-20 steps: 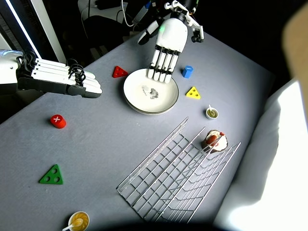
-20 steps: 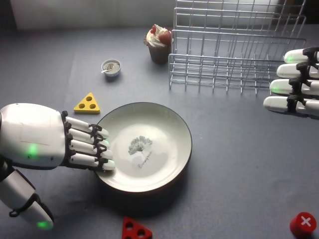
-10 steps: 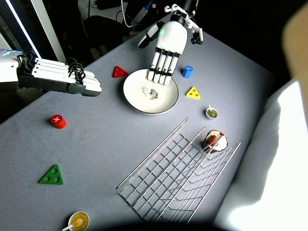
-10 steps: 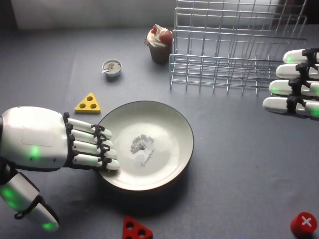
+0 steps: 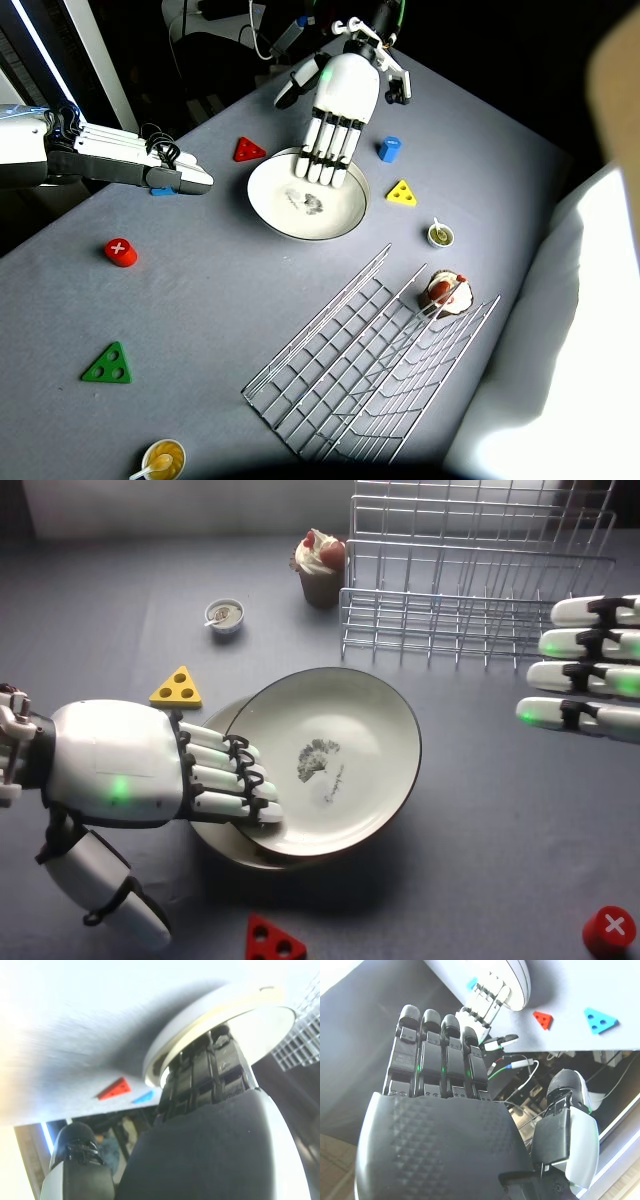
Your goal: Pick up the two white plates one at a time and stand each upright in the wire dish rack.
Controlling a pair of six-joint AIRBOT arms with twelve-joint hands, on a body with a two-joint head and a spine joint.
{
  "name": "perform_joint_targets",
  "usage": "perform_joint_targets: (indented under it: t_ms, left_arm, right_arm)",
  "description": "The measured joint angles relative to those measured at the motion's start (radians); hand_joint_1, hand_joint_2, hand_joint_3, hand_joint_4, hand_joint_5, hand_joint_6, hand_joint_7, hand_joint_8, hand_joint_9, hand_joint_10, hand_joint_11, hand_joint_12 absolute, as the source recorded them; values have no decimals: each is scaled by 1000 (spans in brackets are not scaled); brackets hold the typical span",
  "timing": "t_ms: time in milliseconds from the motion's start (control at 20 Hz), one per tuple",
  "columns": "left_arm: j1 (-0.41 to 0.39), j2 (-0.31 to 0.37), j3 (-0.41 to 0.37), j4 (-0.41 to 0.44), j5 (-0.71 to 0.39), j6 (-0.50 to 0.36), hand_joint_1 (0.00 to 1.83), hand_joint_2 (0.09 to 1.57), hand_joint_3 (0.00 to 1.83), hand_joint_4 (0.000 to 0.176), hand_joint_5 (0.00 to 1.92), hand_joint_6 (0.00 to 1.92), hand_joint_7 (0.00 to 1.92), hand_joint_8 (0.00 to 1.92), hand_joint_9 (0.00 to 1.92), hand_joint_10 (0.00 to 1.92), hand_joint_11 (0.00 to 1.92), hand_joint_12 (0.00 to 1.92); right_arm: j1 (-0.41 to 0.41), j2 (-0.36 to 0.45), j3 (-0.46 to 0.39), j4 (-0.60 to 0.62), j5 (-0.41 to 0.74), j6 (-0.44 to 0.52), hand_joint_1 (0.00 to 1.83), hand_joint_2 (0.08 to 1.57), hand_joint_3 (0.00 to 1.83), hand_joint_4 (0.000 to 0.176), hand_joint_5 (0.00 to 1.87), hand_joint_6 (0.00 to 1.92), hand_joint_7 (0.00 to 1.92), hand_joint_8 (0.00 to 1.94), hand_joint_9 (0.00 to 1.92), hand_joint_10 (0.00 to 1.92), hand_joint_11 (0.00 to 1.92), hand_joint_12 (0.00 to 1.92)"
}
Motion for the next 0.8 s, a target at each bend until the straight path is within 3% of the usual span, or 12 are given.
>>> perform_joint_targets:
  t_ms: [300, 400, 500, 600, 800]
  left_arm:
    - [-20, -25, -17, -23, 29, 0, 4, 957, 0, 0, 115, 12, 192, 15, 184, 14, 176, 32]
    - [-26, -31, -31, -25, 45, 0, 6, 955, 0, 0, 121, 11, 194, 13, 190, 14, 179, 32]
    - [-30, -39, -38, -27, 55, 0, 6, 958, 0, 0, 112, 5, 171, 1, 168, 2, 167, 25]
    - [-30, -42, -48, -30, 68, 0, 0, 961, 1, 0, 97, 0, 150, 0, 146, 0, 167, 23]
    - [-36, -43, -60, -29, 80, 0, 0, 966, 2, 0, 108, 5, 168, 7, 162, 7, 171, 23]
  right_arm:
    - [-29, -67, 26, 51, 16, -48, 102, 991, 0, 0, 200, 9, 251, 13, 245, 12, 238, 9]
    - [-51, -98, 31, 127, 7, -146, 363, 950, 0, 0, 206, 4, 256, 5, 259, 7, 262, 15]
    - [-62, -113, 31, 148, 8, -159, 789, 933, 0, 0, 209, 4, 254, 5, 242, 1, 246, 7]
    - [-62, -131, 36, 148, 5, -169, 996, 886, 0, 0, 228, 4, 242, 1, 231, 2, 250, 12]
    - [-62, -160, 43, 183, 7, -187, 1042, 892, 0, 0, 246, 6, 242, 0, 229, 0, 244, 9]
